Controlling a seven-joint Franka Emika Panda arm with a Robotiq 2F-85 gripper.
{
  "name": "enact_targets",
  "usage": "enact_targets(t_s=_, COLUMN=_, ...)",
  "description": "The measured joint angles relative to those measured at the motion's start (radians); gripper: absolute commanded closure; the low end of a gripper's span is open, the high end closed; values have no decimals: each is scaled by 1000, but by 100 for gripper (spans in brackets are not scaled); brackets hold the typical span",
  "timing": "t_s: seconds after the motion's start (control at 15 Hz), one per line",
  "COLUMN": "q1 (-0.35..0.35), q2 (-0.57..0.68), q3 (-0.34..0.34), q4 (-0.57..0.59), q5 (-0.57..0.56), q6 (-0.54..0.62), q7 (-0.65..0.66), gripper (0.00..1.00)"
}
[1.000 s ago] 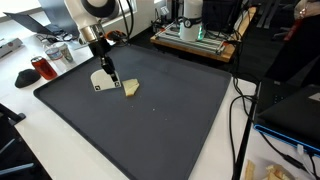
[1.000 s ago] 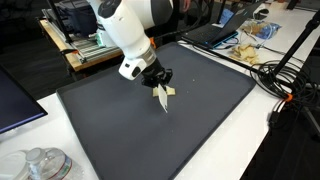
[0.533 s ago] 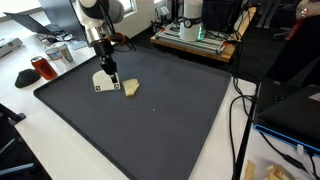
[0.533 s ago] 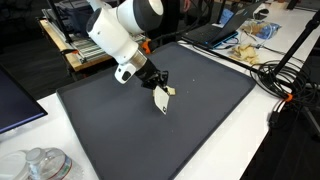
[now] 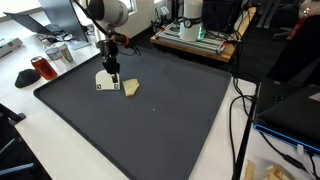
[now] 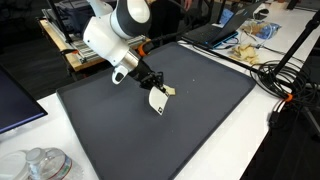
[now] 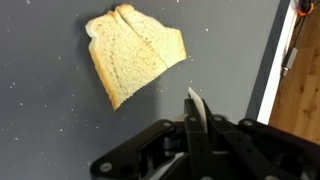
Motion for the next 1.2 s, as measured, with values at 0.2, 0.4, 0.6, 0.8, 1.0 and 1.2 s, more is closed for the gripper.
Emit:
enact_targets(t_s=0.2, q1=12, q2=-19, q3=-20, q4=-44, q5=124, q6=1, q7=-84, gripper=99)
enact_targets(t_s=0.4, q1=43, q2=-52, q3=-49, q4=-104, q5=253, q6=8, q7=-165, gripper=99)
enact_targets(t_s=0.6, q1=102, q2=-99, q3=-76, q4=-167, q5=394, q6=59, q7=-248, gripper=99)
enact_targets(t_s=0.8, q1=161, q2=-148, q3=-75, q4=-217, q5=543, q6=155, q7=-327, gripper=99)
enact_targets(t_s=1.0, q1=208, q2=-192, q3=-63, q4=-247, q5=683, q6=253, q7=-392, gripper=99)
enact_targets(t_s=1.2, q1=246, q2=-221, q3=-61, q4=-255, q5=815, q6=328, q7=-460, gripper=99)
